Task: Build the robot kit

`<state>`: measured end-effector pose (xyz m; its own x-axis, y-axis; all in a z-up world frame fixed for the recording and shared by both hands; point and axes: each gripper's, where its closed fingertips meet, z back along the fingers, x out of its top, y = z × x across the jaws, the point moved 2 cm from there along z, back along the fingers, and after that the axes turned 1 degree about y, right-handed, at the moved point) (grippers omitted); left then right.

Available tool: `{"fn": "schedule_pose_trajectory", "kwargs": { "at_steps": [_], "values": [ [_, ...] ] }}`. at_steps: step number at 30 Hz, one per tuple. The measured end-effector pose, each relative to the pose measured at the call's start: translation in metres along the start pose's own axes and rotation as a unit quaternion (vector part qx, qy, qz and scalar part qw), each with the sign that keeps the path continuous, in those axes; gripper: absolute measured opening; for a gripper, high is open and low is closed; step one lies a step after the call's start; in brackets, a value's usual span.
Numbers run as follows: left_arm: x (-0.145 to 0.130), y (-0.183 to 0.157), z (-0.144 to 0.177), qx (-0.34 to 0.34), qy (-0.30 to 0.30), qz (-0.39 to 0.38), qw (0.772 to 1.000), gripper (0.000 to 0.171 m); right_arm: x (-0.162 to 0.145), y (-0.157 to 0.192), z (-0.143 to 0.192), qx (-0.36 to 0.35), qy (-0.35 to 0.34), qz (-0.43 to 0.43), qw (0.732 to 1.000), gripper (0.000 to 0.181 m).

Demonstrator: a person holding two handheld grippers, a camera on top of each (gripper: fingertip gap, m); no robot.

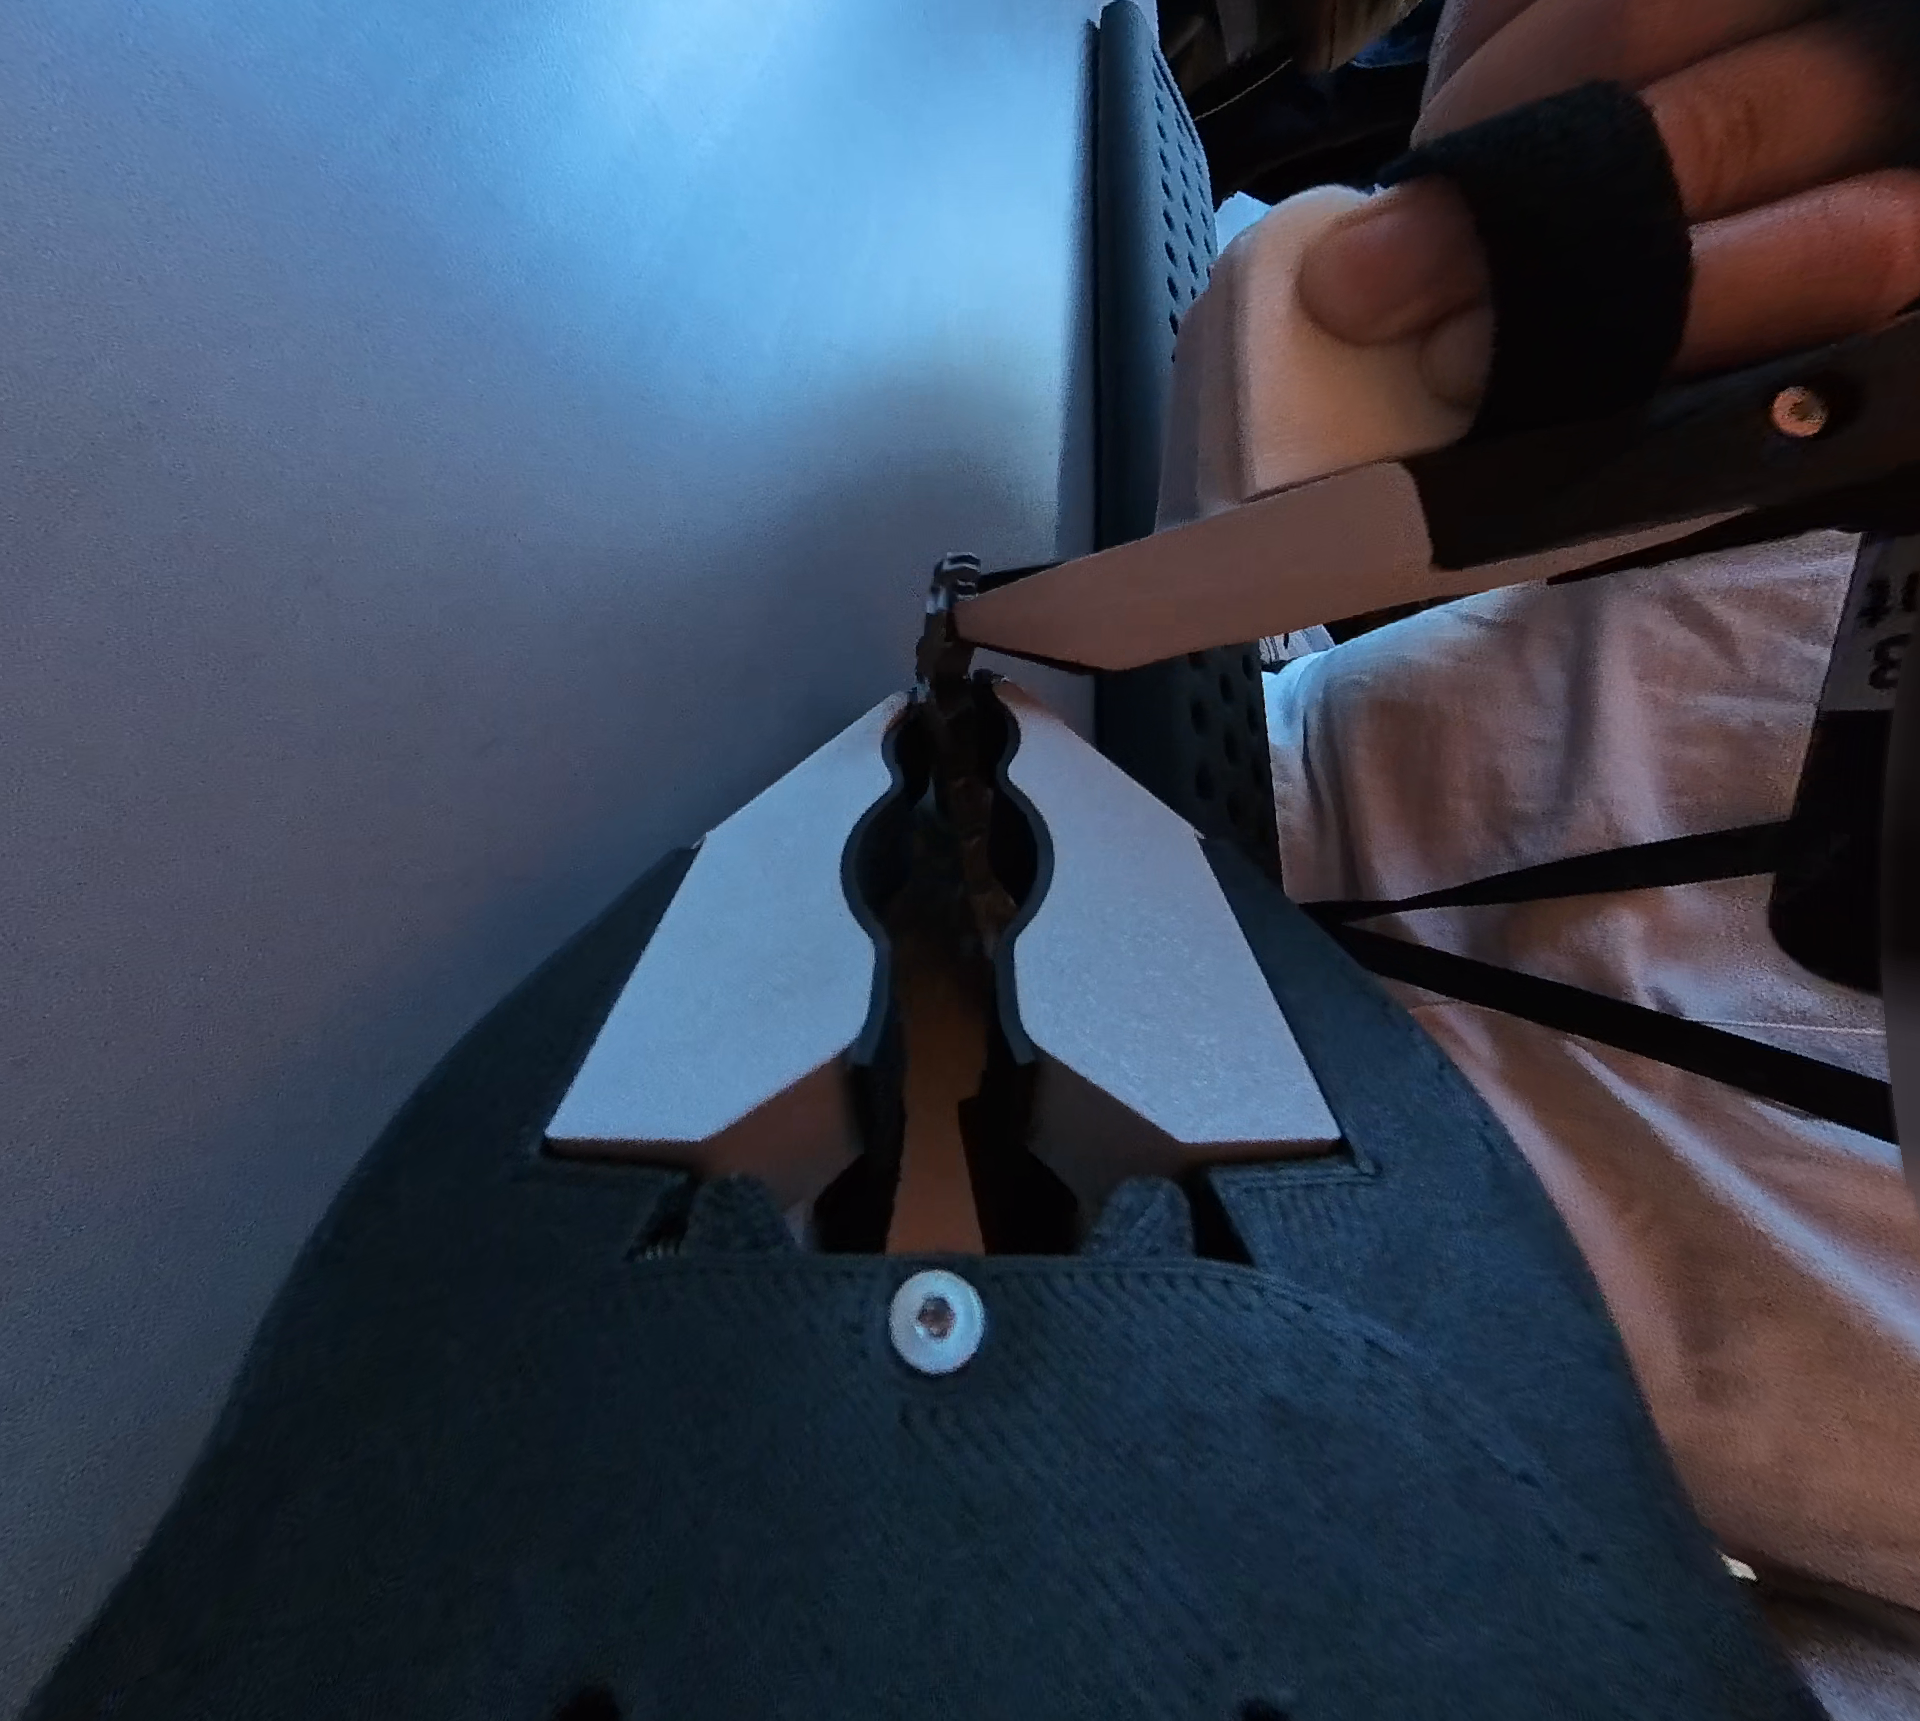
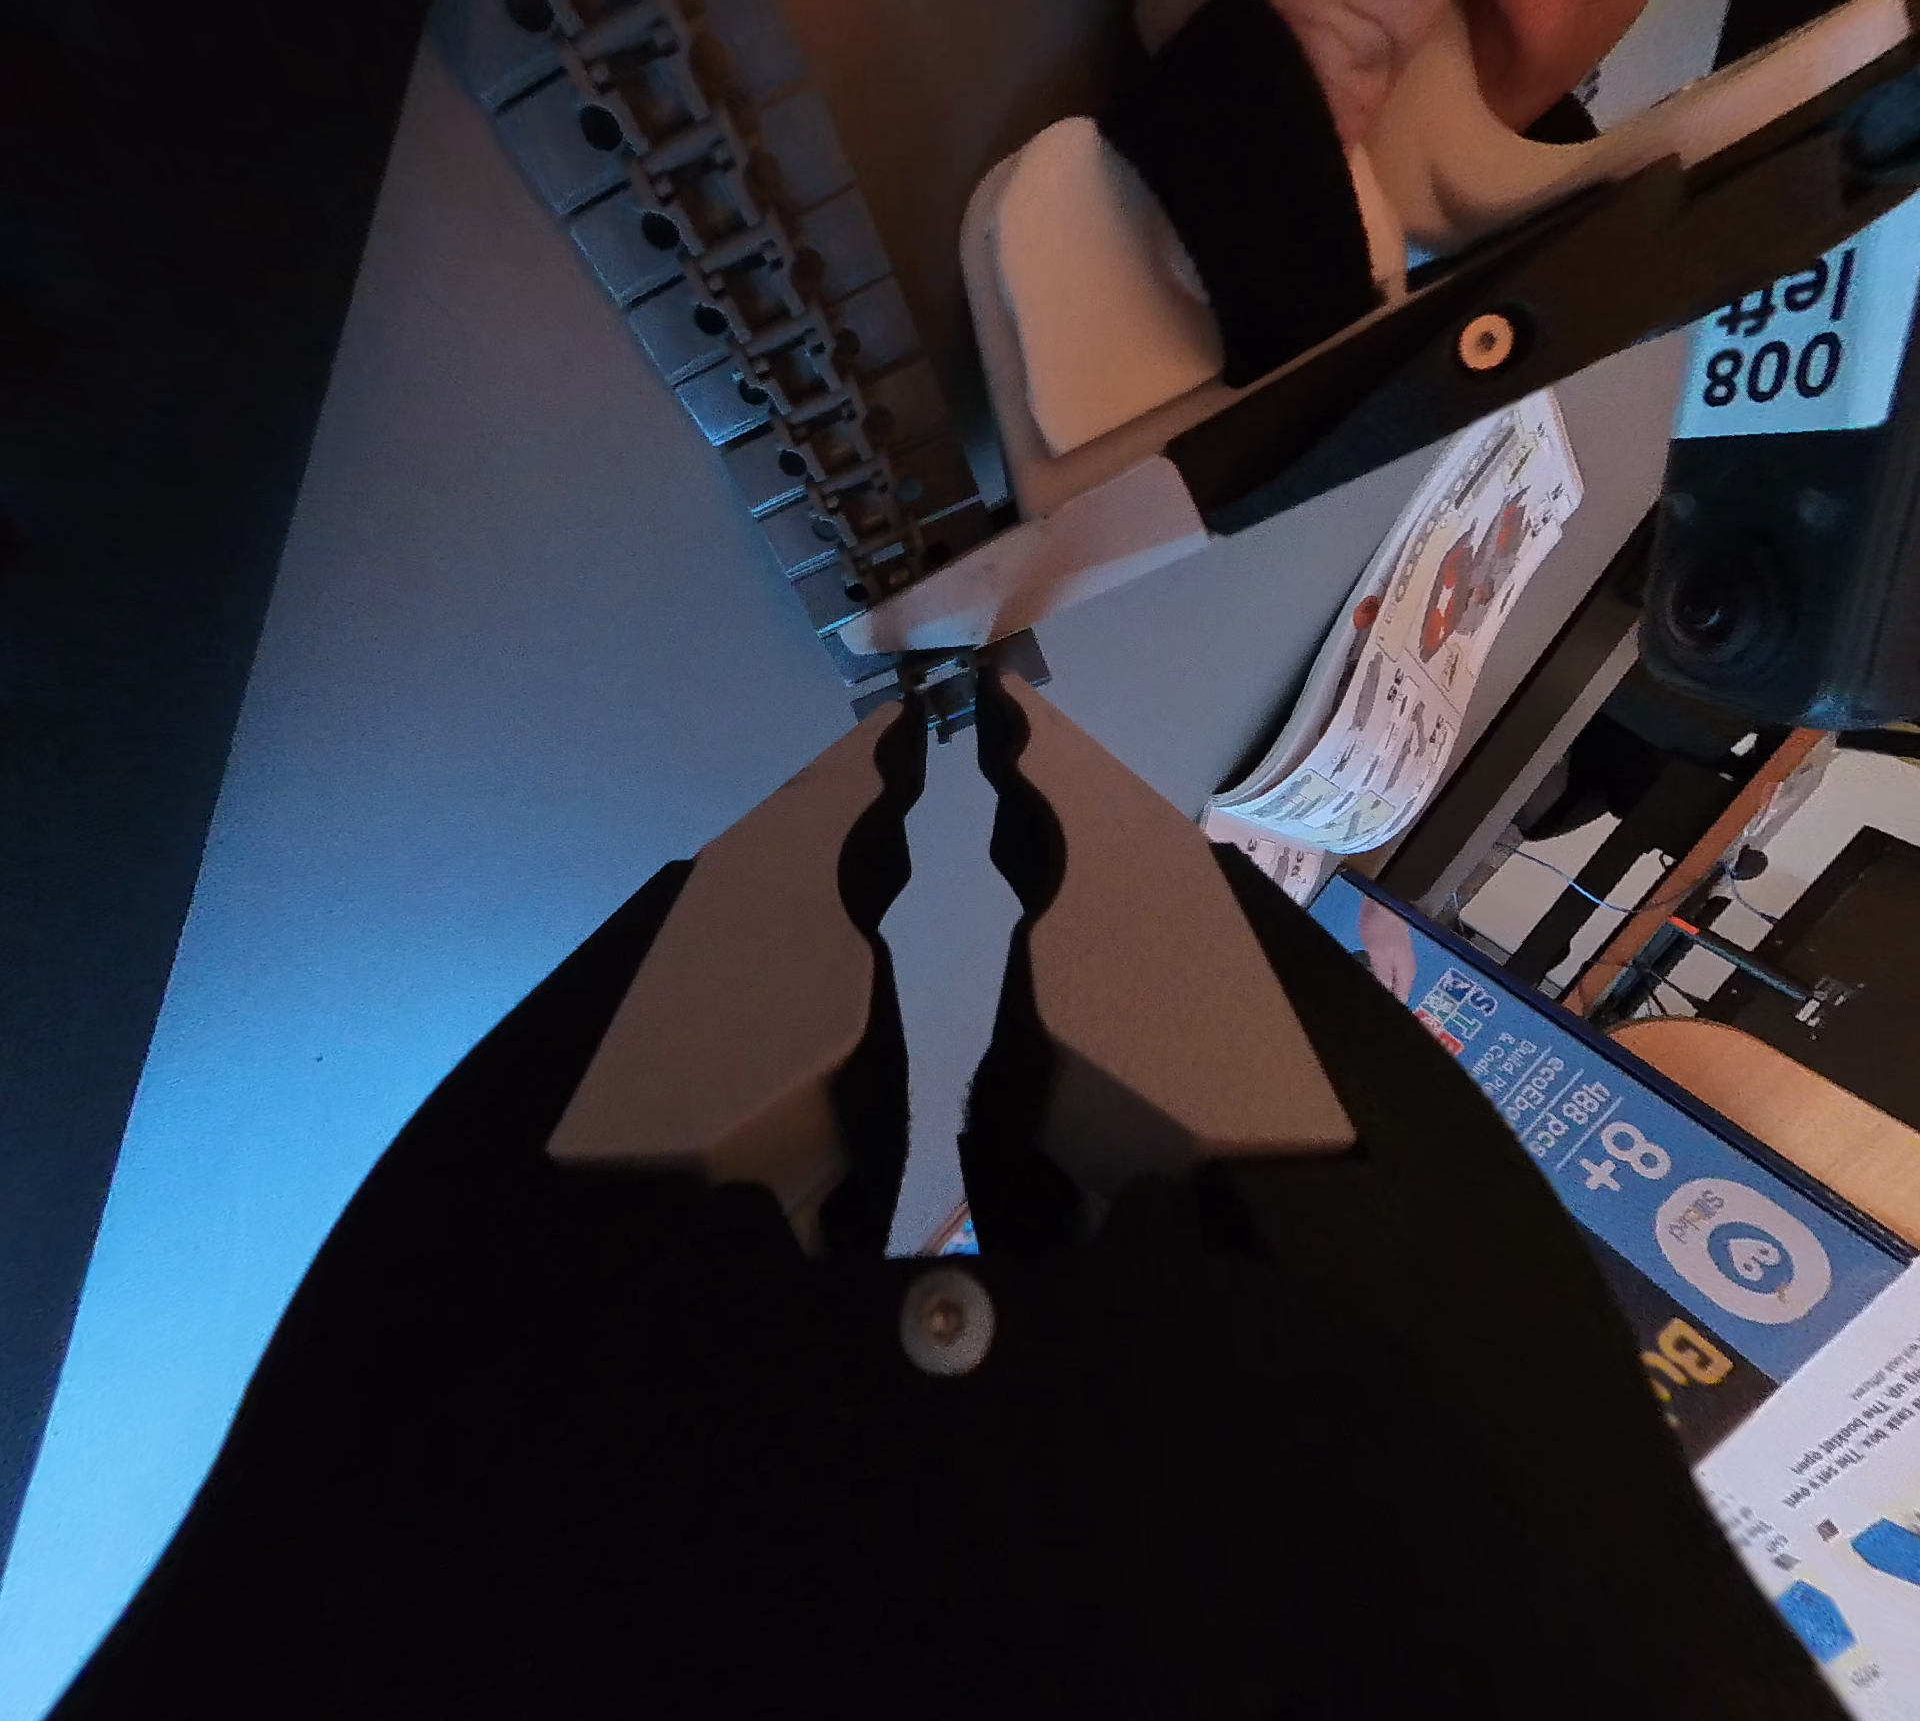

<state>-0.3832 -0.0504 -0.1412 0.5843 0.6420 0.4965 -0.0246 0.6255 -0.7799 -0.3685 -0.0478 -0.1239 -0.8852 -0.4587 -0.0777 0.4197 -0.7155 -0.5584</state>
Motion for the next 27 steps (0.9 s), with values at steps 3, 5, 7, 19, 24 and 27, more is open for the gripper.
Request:
{"fn": "schedule_pose_trajectory", "kwargs": {
  "at_steps": [3, 5, 7, 19, 24, 27],
  "values": [
    [-0.0004, 0.0010, -0.0006, 0.007, 0.002, -0.001, 1.000, 0.006, 0.0000, 0.0007, -0.0008, -0.010, -0.005, 0.009, 1.000, 0.007],
    [-0.0003, 0.0005, -0.0003, 0.004, 0.001, -0.002, 1.000, 0.006, 0.0003, 0.0006, -0.0003, -0.011, -0.009, 0.007, 1.000, 0.007],
    [-0.0002, 0.0001, 0.0002, -0.001, 0.001, 0.001, 1.000, 0.006, 0.0006, 0.0003, 0.0006, -0.026, -0.012, 0.008, 1.000, 0.007],
    [-0.0004, 0.0019, -0.0008, 0.006, 0.003, 0.008, 1.000, 0.006, 0.0018, 0.0014, -0.0024, -0.053, 0.032, -0.010, 0.998, 0.007],
    [0.0007, 0.0037, -0.0011, 0.006, 0.002, 0.027, 1.000, 0.006, 0.0014, 0.0013, -0.0049, -0.065, 0.059, -0.024, 0.996, 0.006],
    [0.0015, 0.0048, -0.0011, 0.007, -0.001, 0.039, 0.999, 0.006, 0.0014, 0.0007, -0.0068, -0.066, 0.080, -0.021, 0.994, 0.006]
  ]
}}
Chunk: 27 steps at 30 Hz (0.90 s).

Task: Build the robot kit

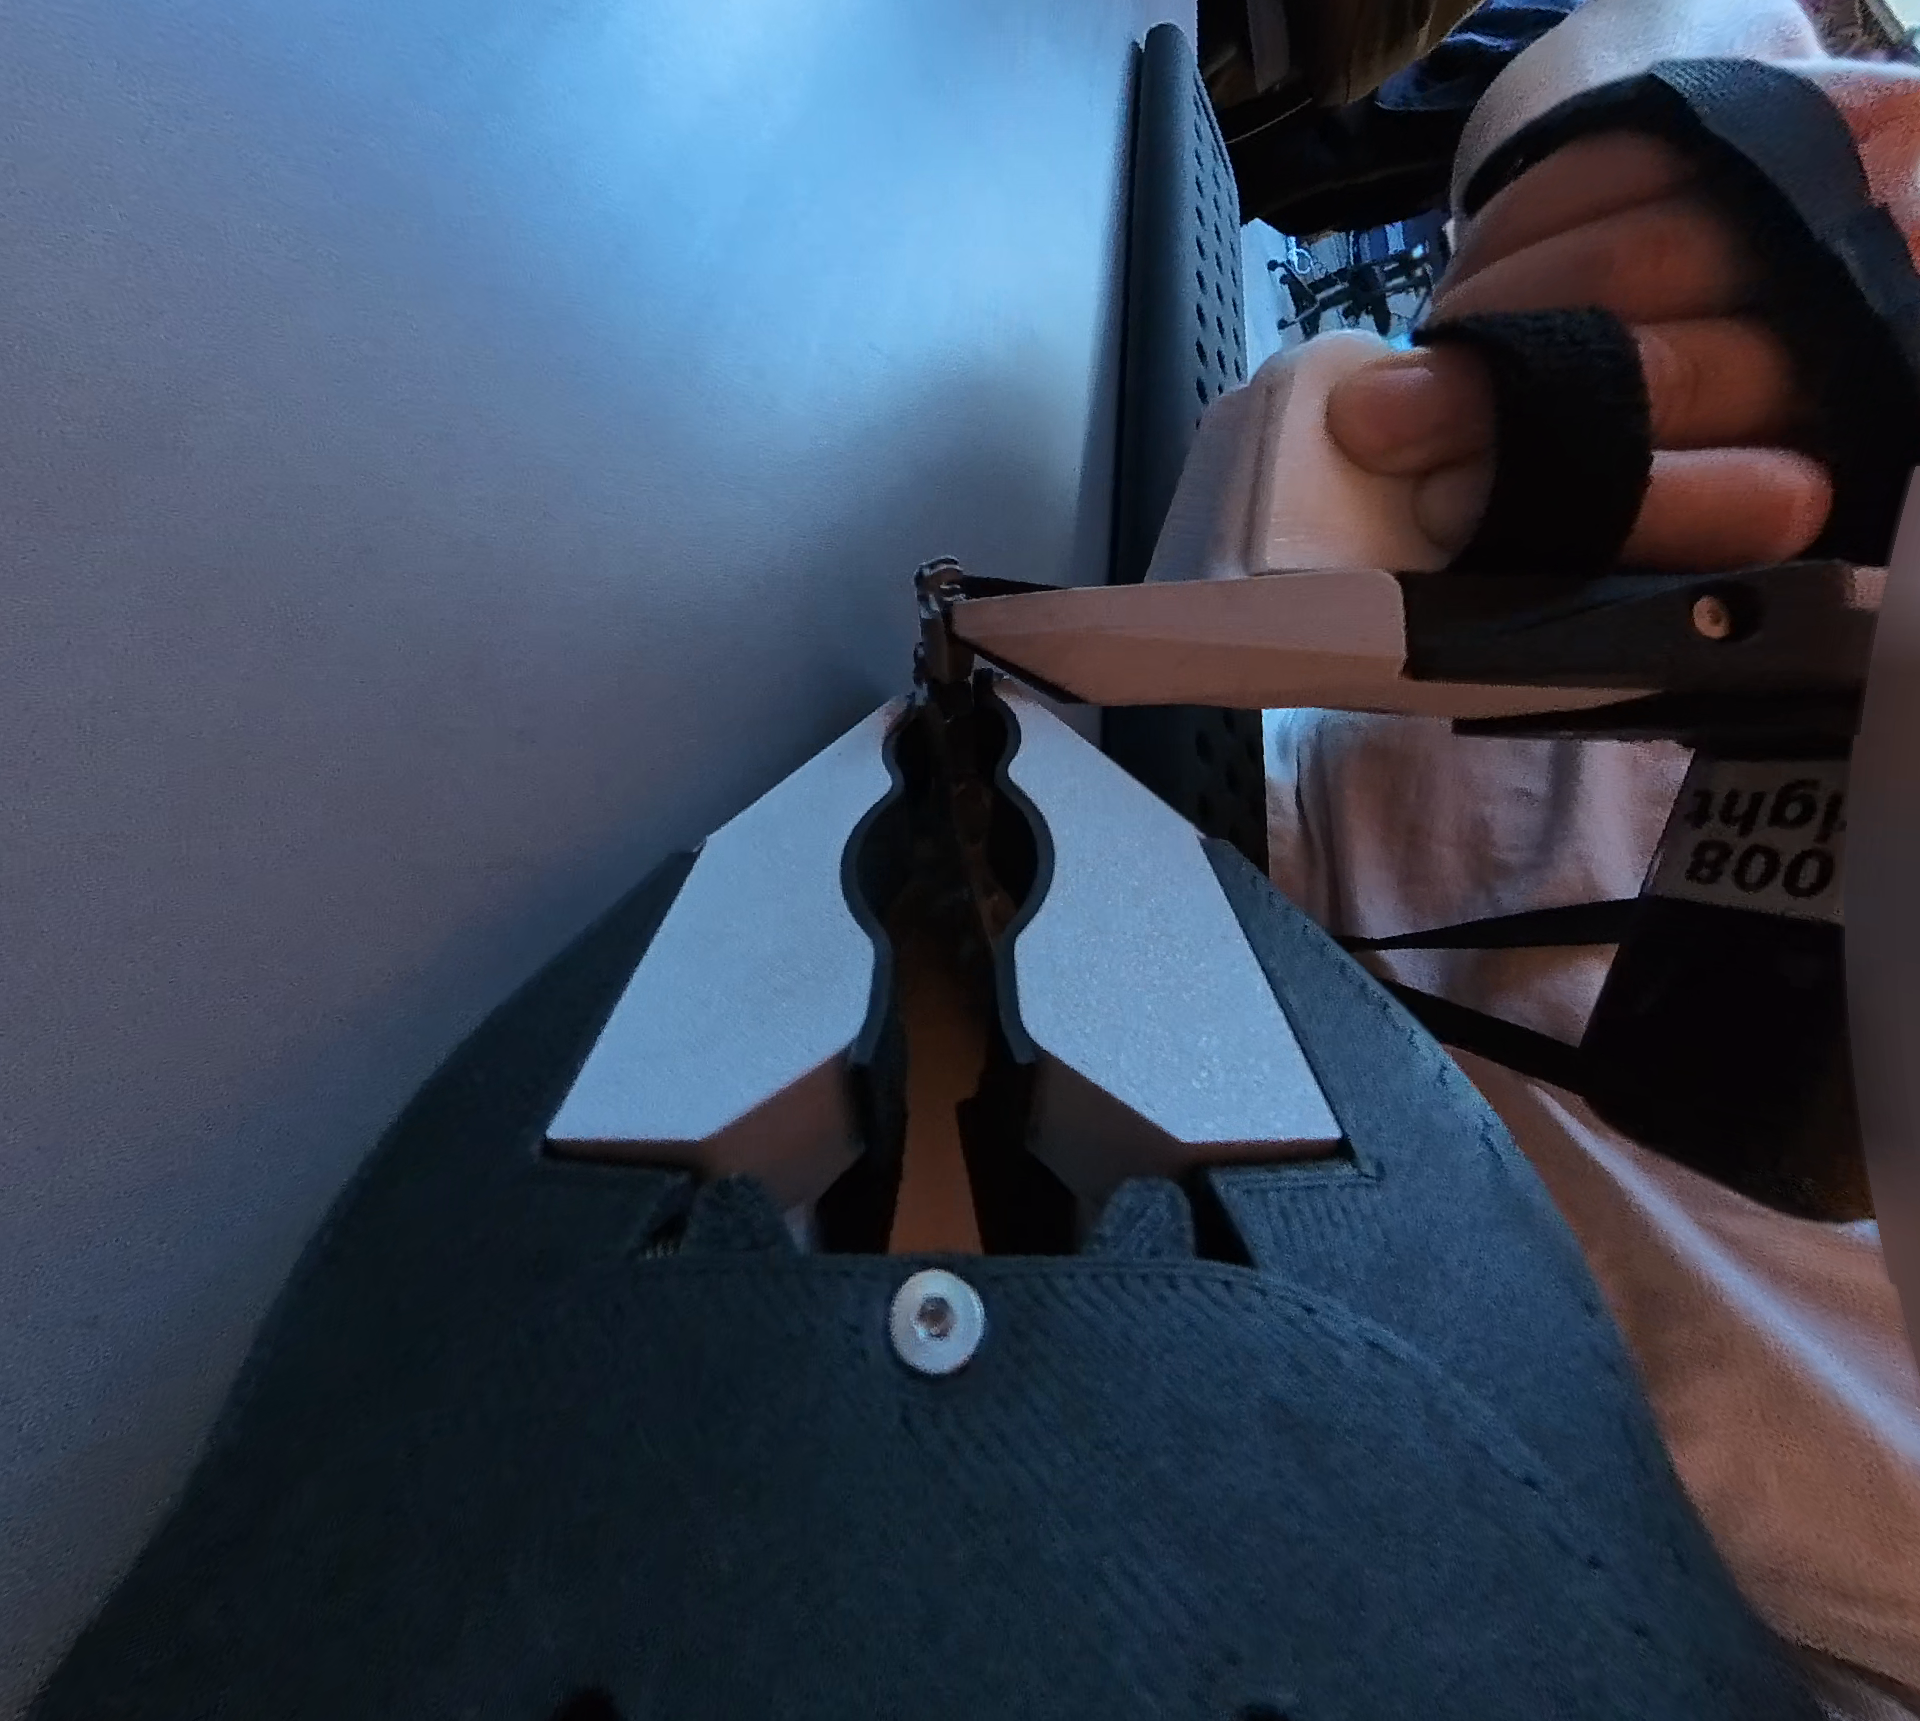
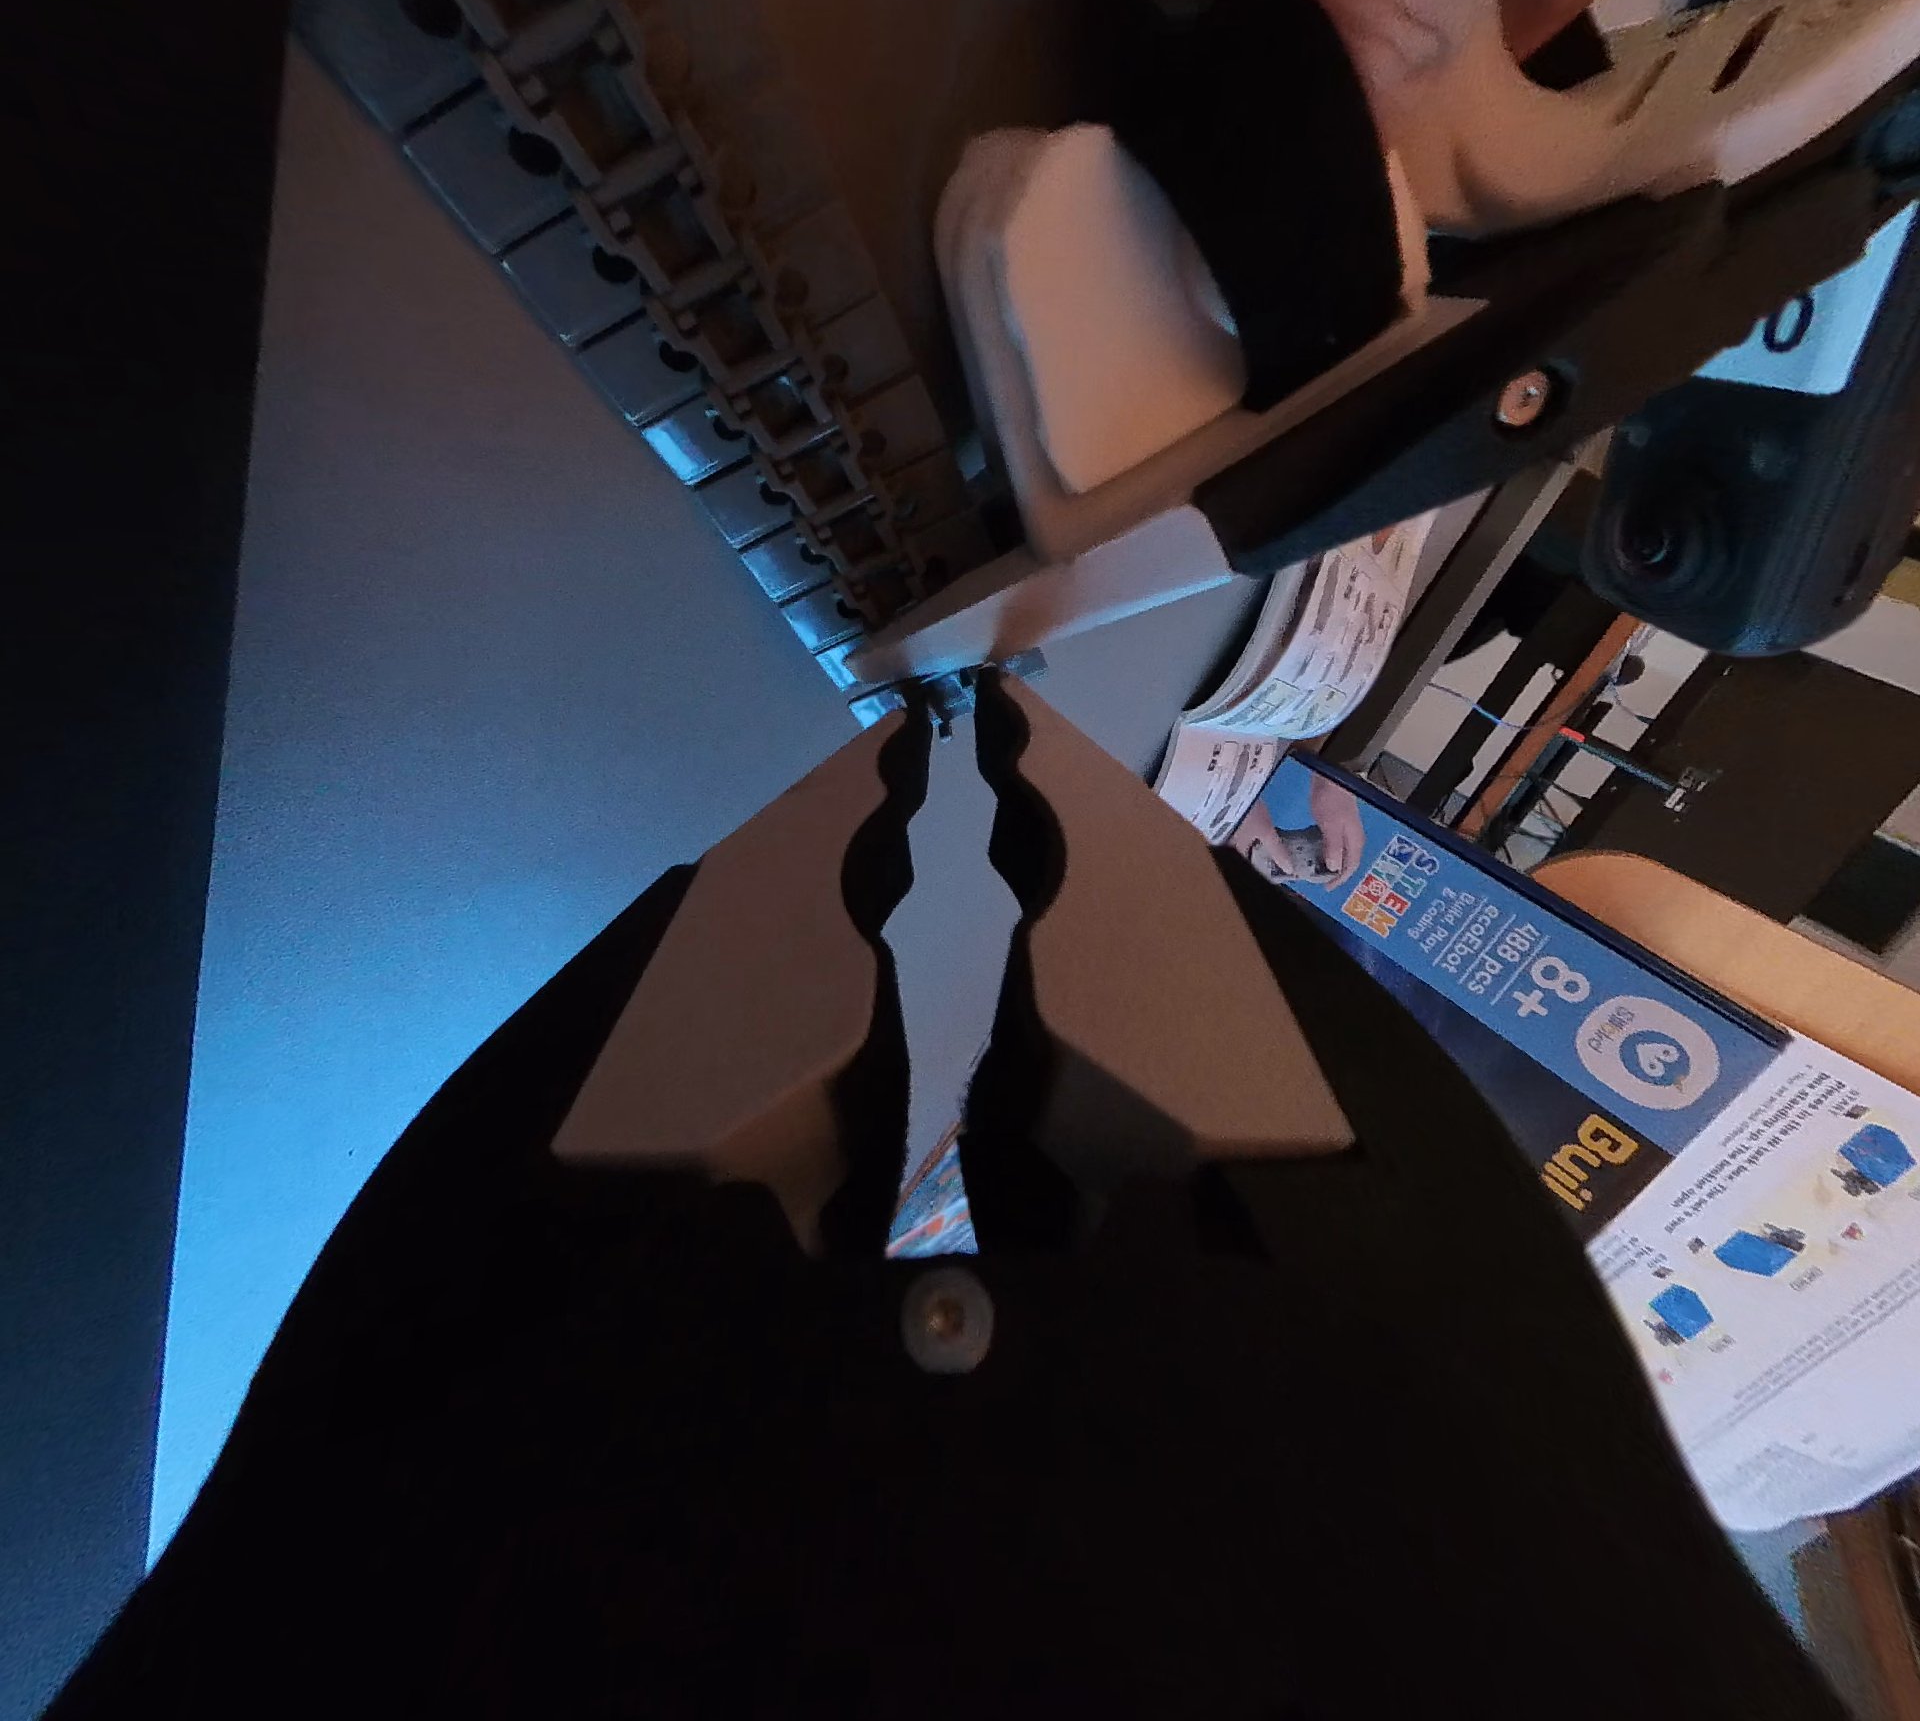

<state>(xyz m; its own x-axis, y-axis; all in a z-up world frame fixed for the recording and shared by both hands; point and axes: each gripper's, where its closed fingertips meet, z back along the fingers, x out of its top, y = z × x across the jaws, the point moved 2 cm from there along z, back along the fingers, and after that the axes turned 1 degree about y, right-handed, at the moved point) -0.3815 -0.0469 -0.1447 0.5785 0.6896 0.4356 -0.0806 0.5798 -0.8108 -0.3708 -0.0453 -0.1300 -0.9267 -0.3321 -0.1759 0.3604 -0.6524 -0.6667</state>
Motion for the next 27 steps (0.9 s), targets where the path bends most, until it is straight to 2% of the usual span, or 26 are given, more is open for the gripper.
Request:
{"fn": "schedule_pose_trajectory", "kwargs": {
  "at_steps": [6, 14, 19, 27],
  "values": [
    [0.000, -0.001, 0.000, -0.006, -0.001, 0.007, 1.000, 0.006, 0.000, -0.001, 0.002, 0.006, 0.011, -0.002, 1.000, 0.006],
    [0.006, -0.005, 0.002, -0.035, -0.023, 0.011, 0.999, 0.007, -0.009, -0.008, 0.006, 0.022, -0.045, -0.064, 0.997, 0.008],
    [0.007, -0.011, 0.002, -0.059, -0.026, 0.008, 0.998, 0.018, -0.012, -0.005, 0.003, -0.011, -0.023, -0.019, 0.999, 0.008],
    [0.012, -0.008, 0.005, -0.065, -0.049, 0.039, 0.996, 0.014, -0.013, -0.011, 0.004, -0.028, -0.023, -0.006, 0.999, 0.009]
  ]
}}
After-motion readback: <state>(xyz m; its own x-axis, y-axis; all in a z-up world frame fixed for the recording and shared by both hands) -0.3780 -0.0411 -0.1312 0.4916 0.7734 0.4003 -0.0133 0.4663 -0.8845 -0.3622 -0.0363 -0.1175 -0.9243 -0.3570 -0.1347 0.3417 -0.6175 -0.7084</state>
